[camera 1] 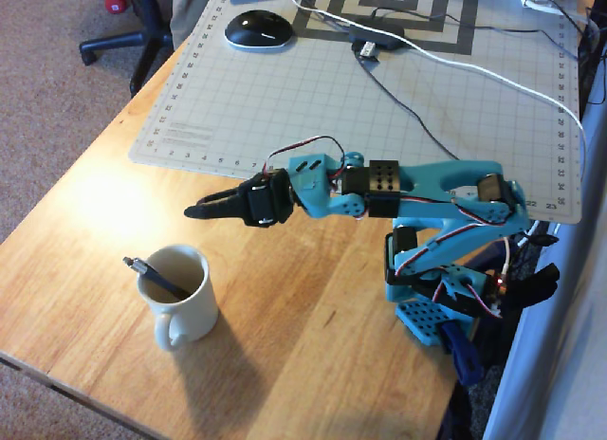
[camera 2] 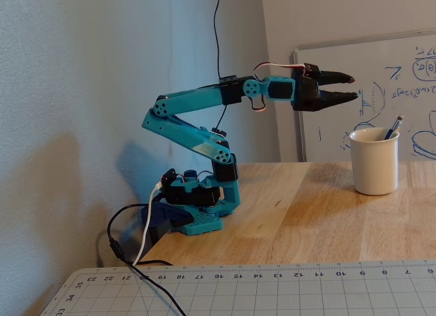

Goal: Grasp a pen and put it in a mug.

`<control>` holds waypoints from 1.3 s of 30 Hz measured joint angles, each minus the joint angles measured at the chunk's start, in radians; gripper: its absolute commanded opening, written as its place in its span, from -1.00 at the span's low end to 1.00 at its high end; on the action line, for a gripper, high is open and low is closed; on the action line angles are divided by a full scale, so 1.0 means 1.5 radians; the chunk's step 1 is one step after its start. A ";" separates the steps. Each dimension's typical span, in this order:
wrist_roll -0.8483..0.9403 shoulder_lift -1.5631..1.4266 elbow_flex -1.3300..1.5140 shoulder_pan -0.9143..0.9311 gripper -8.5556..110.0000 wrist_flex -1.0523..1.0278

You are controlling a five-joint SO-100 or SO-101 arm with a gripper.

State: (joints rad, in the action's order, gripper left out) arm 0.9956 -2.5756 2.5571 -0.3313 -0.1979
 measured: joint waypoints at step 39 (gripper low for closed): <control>-0.731 -0.228 0.192 0.095 -0.81 -0.417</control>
State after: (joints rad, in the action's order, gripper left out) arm -0.1012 -2.9176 2.8455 -0.1887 -0.8237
